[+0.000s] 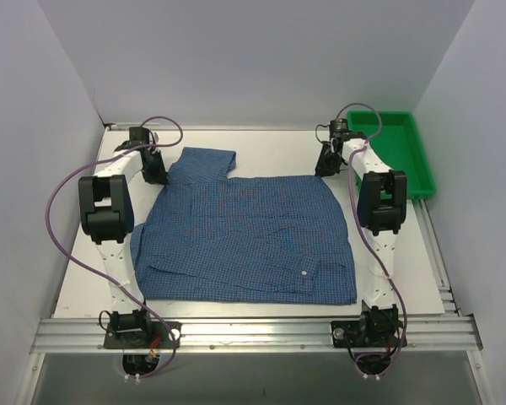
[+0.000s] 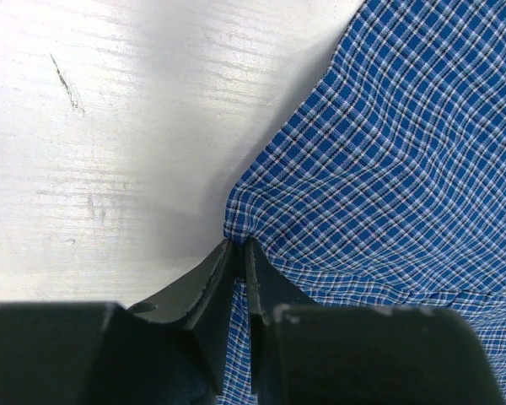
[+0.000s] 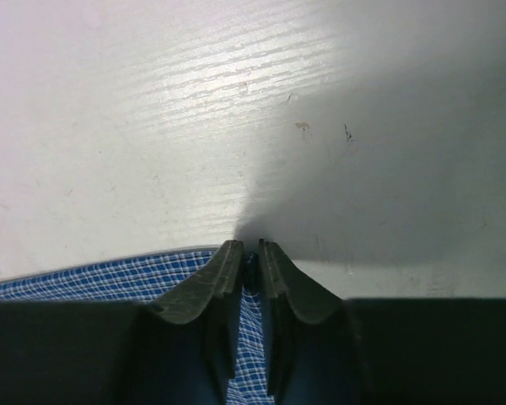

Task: Fold and stack the long sleeve shirts
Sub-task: Fold the shirt

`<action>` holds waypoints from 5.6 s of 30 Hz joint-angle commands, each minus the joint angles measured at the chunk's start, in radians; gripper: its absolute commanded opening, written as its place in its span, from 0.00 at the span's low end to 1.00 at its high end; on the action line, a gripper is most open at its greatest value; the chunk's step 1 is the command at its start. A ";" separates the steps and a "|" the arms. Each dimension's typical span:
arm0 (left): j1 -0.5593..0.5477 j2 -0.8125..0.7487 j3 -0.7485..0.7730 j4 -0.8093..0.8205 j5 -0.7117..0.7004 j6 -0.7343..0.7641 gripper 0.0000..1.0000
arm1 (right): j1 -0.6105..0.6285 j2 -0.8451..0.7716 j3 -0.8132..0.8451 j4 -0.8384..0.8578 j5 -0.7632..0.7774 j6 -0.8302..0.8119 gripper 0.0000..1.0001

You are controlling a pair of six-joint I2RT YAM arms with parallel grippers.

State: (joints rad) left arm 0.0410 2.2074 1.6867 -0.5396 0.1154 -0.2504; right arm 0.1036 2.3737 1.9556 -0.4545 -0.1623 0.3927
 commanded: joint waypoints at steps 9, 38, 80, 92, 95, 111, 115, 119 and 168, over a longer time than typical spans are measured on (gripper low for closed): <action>0.000 -0.017 -0.015 -0.026 -0.014 0.034 0.00 | -0.018 -0.050 0.014 -0.055 0.000 -0.029 0.00; -0.003 -0.598 -0.396 -0.040 -0.137 -0.055 0.00 | -0.010 -0.629 -0.510 -0.003 0.012 -0.015 0.00; -0.013 -0.951 -0.782 -0.134 -0.212 -0.205 0.98 | 0.175 -0.984 -1.038 0.053 0.133 0.052 0.48; -0.099 -0.591 -0.448 -0.076 -0.122 -0.175 0.98 | 0.295 -1.076 -1.017 0.060 0.122 -0.026 0.72; -0.127 -0.444 -0.303 -0.066 -0.118 -0.170 0.97 | 0.332 -1.096 -1.043 0.079 0.121 -0.034 0.74; -0.158 -0.025 -0.001 -0.011 -0.178 -0.184 0.83 | 0.464 -1.137 -1.132 0.106 0.129 -0.028 0.75; -0.162 -0.008 -0.013 -0.005 -0.151 -0.164 0.39 | 0.472 -1.130 -1.132 0.109 0.133 -0.025 0.75; -0.167 -0.055 -0.036 0.000 -0.122 -0.135 0.00 | 0.478 -1.136 -1.132 0.109 0.142 -0.023 0.74; -0.308 -1.193 -0.822 -0.184 0.165 -0.349 0.52 | 0.364 -0.992 -1.023 0.143 0.231 0.060 0.67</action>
State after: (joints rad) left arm -0.2932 0.8886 0.7898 -0.7044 0.5667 -0.6399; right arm 0.5331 1.3472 0.8806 -0.2951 0.0803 0.4194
